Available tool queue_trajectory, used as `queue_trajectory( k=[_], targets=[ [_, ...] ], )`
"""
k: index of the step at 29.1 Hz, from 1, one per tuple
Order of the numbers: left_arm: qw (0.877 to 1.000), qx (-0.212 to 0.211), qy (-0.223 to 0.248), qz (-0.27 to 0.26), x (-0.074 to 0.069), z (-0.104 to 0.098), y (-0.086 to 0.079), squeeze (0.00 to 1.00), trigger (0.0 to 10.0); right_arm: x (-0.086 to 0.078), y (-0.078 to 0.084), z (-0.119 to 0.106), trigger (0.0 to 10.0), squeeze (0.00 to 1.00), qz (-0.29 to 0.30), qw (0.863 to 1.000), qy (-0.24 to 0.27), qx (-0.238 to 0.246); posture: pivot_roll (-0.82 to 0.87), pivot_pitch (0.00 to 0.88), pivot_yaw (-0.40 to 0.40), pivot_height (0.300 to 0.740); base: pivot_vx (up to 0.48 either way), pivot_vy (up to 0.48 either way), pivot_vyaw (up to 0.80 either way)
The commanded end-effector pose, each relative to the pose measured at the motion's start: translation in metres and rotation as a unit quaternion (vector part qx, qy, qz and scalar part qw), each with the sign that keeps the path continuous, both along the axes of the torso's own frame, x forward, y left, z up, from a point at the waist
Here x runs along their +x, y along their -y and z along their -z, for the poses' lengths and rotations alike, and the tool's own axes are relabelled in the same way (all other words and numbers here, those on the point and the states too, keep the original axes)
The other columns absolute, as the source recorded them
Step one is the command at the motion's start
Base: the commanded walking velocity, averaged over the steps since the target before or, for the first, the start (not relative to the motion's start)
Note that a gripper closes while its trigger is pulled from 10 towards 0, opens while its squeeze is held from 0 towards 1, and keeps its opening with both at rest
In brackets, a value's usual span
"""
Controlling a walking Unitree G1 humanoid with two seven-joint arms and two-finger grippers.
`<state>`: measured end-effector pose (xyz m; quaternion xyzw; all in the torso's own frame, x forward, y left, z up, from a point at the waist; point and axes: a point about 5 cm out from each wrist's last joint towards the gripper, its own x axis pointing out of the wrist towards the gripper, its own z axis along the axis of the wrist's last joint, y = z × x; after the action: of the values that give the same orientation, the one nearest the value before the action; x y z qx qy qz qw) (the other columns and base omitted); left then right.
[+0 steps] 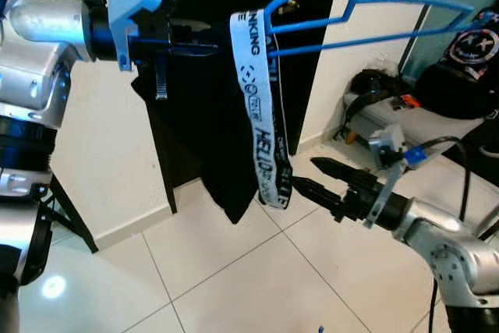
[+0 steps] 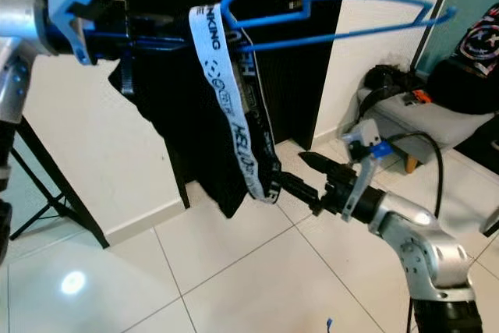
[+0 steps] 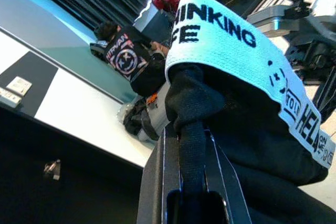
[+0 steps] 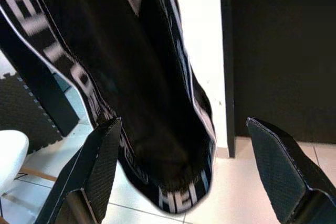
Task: Hang hanger
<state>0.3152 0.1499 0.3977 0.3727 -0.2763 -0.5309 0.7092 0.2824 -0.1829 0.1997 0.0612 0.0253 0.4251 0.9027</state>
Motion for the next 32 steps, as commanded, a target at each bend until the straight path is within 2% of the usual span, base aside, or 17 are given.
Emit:
queue_trajectory(
  k=[1, 10, 14, 15, 21, 25, 26, 27, 32],
  targets=[
    [1.0, -0.001, 0.012, 0.012, -0.004, -0.005, 0.003, 0.0, 10.0, 0.001, -0.001, 0.005, 10.0, 0.0, 0.001, 1.0, -0.014, -0.006, 0.04, 0.001, -0.009, 0.74, 0.0, 0.0, 0.0],
    [0.999, -0.017, 0.03, 0.036, -0.014, -0.015, 0.012, 0.0, 10.0, 0.022, 0.0, 0.025, 10.0, 0.0, 0.071, 0.993, -0.059, -0.076, 0.04, 0.0, -0.014, 0.74, 0.0, 0.0, 0.0],
    [0.999, -0.018, 0.031, 0.037, -0.014, -0.017, 0.012, 0.0, 10.0, 0.023, -0.001, 0.027, 10.0, 0.0, 0.074, 0.992, -0.064, -0.083, 0.04, 0.0, -0.014, 0.74, 0.0, 0.0, 0.0],
    [0.999, -0.021, 0.032, 0.037, -0.015, -0.018, 0.012, 0.0, 10.0, 0.024, 0.0, 0.032, 0.0, 0.0, 0.078, 0.99, -0.075, -0.09, 0.04, 0.0, -0.015, 0.74, 0.0, 0.0, 0.0],
    [0.997, -0.047, 0.043, 0.032, -0.015, -0.027, 0.011, 0.0, 10.0, 0.022, 0.002, 0.046, 0.0, 0.0, 0.08, 0.986, -0.109, -0.102, 0.04, 0.0, -0.016, 0.74, 0.0, 0.0, 0.0],
    [0.997, -0.053, 0.044, 0.03, -0.015, -0.028, 0.011, 0.0, 10.0, 0.021, 0.0, 0.044, 0.0, 0.0, 0.069, 0.988, -0.105, -0.086, 0.04, 0.0, -0.014, 0.74, 0.0, 0.0, 0.0],
    [0.997, -0.056, 0.045, 0.029, -0.015, -0.029, 0.011, 0.0, 10.0, 0.02, -0.001, 0.042, 0.5, 0.0, 0.061, 0.99, -0.102, -0.073, 0.04, 0.0, -0.013, 0.74, 0.0, 0.0, 0.0],
    [0.997, -0.058, 0.044, 0.029, -0.014, -0.029, 0.011, 0.0, 10.0, 0.02, -0.002, 0.04, 0.0, 0.0, 0.056, 0.991, -0.1, -0.065, 0.04, 0.0, -0.013, 0.74, 0.0, 0.0, 0.0],
    [0.997, -0.063, 0.045, 0.028, -0.013, -0.03, 0.011, 0.0, 10.0, 0.021, -0.001, 0.039, 0.0, 0.0, 0.061, 0.991, -0.101, -0.055, 0.04, 0.0, -0.013, 0.74, 0.0, 0.0, 0.0]
  ],
)
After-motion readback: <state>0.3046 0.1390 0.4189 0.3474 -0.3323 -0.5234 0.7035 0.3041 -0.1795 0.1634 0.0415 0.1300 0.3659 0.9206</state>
